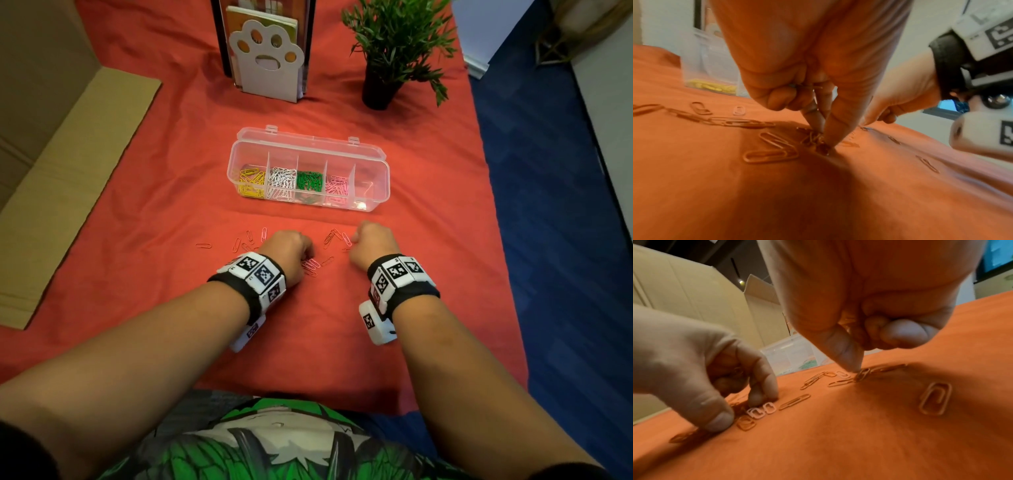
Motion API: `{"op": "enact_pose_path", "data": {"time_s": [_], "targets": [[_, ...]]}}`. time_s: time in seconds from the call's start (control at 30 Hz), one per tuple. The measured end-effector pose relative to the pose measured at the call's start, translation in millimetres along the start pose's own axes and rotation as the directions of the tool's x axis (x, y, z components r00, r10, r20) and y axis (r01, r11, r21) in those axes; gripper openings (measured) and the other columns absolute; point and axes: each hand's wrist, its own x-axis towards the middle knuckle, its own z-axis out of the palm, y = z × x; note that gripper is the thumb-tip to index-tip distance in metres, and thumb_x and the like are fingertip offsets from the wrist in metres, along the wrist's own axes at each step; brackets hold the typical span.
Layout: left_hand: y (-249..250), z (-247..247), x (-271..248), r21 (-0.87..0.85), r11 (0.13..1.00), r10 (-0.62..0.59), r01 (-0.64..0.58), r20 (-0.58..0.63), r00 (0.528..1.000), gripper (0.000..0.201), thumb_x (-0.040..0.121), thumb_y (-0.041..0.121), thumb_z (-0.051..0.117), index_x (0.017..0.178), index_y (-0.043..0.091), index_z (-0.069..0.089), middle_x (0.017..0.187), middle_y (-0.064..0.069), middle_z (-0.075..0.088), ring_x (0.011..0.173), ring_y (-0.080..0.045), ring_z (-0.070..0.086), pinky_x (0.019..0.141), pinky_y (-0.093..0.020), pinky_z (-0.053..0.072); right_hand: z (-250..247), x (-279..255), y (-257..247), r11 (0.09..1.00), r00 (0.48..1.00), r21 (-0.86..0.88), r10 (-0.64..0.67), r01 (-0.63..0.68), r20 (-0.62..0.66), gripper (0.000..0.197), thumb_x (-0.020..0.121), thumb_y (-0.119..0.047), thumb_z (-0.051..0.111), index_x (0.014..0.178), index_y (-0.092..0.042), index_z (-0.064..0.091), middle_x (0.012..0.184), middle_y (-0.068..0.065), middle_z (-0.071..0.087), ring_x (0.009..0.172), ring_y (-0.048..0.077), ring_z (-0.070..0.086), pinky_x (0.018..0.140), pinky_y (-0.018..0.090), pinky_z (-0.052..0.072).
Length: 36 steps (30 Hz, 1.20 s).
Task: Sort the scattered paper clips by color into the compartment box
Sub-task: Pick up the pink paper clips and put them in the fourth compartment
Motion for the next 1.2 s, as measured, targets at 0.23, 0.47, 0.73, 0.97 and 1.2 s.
{"op": "enact_pose_path", "data": {"time_s": [0.23,0.47,0.73,0.97,1.2], "targets": [[-17,-6,-7,-0.091,0.993,-0.072,0.081,0.104,0.992,0.027,0.065,0.0,0.061,0.079,0.023,0.063,0.087,0.003,0.067,0.085,-0.016,0.065,0.076,-0.019,0.047,17,-7,6,0.993,1.0,0.114,-0.003,0.002,0.007,0.031,0.086,-0.021,0.057,0.111,-0.008,0.044,0.113,0.012,0.062,0.108,0.033,0.059,0.09,0.039,0.049],[-3,1,2,0.055,0.994,0.095,-0.091,-0.073,0.993,0.025,0.082,0.019,0.062,0.106,0.02,0.068,0.108,-0.007,0.06,0.104,-0.025,0.057,0.089,-0.028,0.044,6,-8,0,0.997,0.993,0.026,-0.065,0.068,-0.1,0.026,0.087,-0.021,0.057,0.108,-0.006,0.052,0.113,0.015,0.06,0.107,0.033,0.057,0.086,0.036,0.047],[-7,-3,5,0.187,0.976,0.104,-0.108,0.031,0.994,0.017,0.079,0.021,0.066,0.094,0.015,0.071,0.096,-0.009,0.059,0.094,-0.029,0.06,0.079,-0.032,0.049,13,-6,-12,0.961,0.975,-0.223,-0.193,0.165,-0.114,0.029,0.083,0.002,0.042,0.111,-0.001,0.048,0.113,0.02,0.058,0.105,0.037,0.057,0.082,0.041,0.048],[-14,2,-2,0.103,0.994,0.048,-0.045,-0.028,0.998,0.02,0.084,0.022,0.053,0.092,0.007,0.063,0.1,-0.015,0.059,0.094,-0.032,0.057,0.082,-0.033,0.045,2,-4,-7,0.975,0.993,0.223,-0.045,0.02,0.107,0.004,0.084,-0.014,0.048,0.085,-0.015,0.052,0.085,0.009,0.059,0.087,0.028,0.058,0.074,0.032,0.045],[-41,-10,-7,-0.449,0.879,-0.273,0.161,-0.197,0.941,0.01,0.084,0.019,0.057,0.075,0.017,0.058,0.076,-0.01,0.065,0.073,-0.024,0.059,0.077,-0.035,0.05,5,-40,-3,-0.133,0.917,0.938,-0.292,-0.321,0.272,0.002,0.061,-0.013,0.045,0.062,-0.012,0.043,0.058,0.005,0.044,0.048,0.015,0.037,0.046,0.023,0.034]]}}
